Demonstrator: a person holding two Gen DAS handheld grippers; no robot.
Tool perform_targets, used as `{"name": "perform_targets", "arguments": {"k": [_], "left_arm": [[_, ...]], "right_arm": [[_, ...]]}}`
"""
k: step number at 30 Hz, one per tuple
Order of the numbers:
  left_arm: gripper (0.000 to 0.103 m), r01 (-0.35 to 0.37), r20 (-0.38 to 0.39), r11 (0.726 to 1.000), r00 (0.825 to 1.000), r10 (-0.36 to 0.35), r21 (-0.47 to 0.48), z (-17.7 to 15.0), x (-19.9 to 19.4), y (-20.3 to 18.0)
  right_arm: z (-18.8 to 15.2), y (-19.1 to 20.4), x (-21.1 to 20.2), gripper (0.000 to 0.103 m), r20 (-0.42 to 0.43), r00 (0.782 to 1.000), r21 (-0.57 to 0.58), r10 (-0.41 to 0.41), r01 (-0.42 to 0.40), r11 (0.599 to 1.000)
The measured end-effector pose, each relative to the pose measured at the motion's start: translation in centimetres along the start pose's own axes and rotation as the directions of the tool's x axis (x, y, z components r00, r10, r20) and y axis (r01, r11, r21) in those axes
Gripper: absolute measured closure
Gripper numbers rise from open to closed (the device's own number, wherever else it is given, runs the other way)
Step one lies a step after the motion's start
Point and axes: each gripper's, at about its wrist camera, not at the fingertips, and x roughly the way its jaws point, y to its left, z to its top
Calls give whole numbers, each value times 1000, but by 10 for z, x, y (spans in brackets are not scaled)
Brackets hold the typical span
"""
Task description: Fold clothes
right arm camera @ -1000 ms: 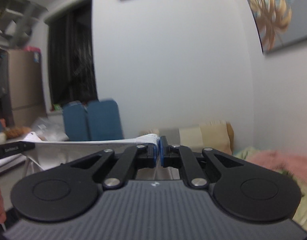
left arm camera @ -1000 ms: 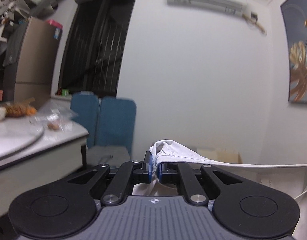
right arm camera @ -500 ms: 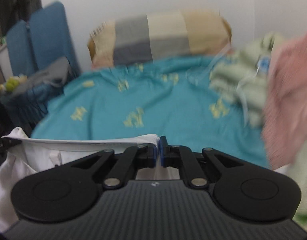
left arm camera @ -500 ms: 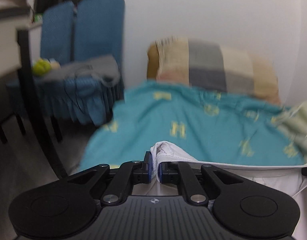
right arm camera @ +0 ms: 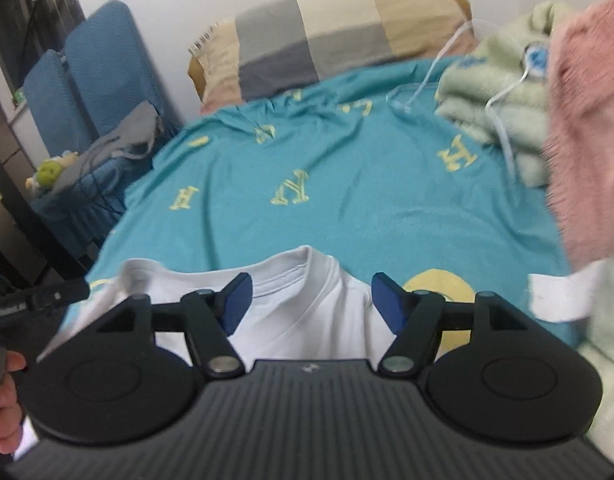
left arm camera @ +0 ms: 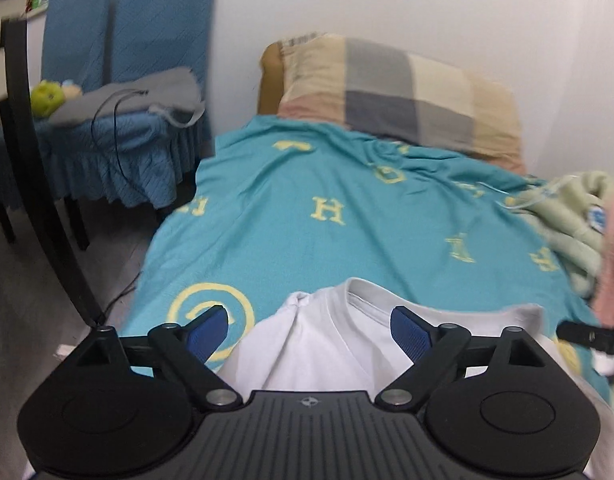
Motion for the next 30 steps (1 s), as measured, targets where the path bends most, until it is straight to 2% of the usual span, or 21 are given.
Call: {"name": "perform_targets", "arguments": {"k": [5,9,12,17,21,24,26,28,30], "left_arm": [[12,0,52,1000,999,-1,20,-22,-99,1],[12,-19,112,999,994,15,36,-56,-190,-8],[12,14,133,1000,991,-15,5,-89,-250,-11],[12,47,128,998,991,-43,-35,-143,-317,-18],[12,100,116,991,989,-90,-87,-173,-342,-18],[12,117,73,979,992,-107,-164,-185,-333,-8],[13,99,37,964,995,-92,-248,-188,-320,8],[13,79,4,924,996,-84,-375,-190,-304,32],[15,59,-24,858,996,-82,-511,-195,-289,60]], "right_arm": [[-16,16,-87,35,32,999,-13,27,-27,1000],[-42,27,-163,35,71,996,-30,49,-47,998],[-69,30,-218,35,97,993,-42,67,-63,997],[-118,25,-292,35,119,989,-11,86,-86,996],[-149,14,-319,35,127,987,30,95,-99,995],[-155,7,-317,34,110,987,88,115,-125,988],[-156,4,-315,34,105,987,110,120,-131,985],[-157,4,-311,34,99,988,127,122,-134,983],[-161,1,-305,34,78,988,154,135,-146,977]]}}
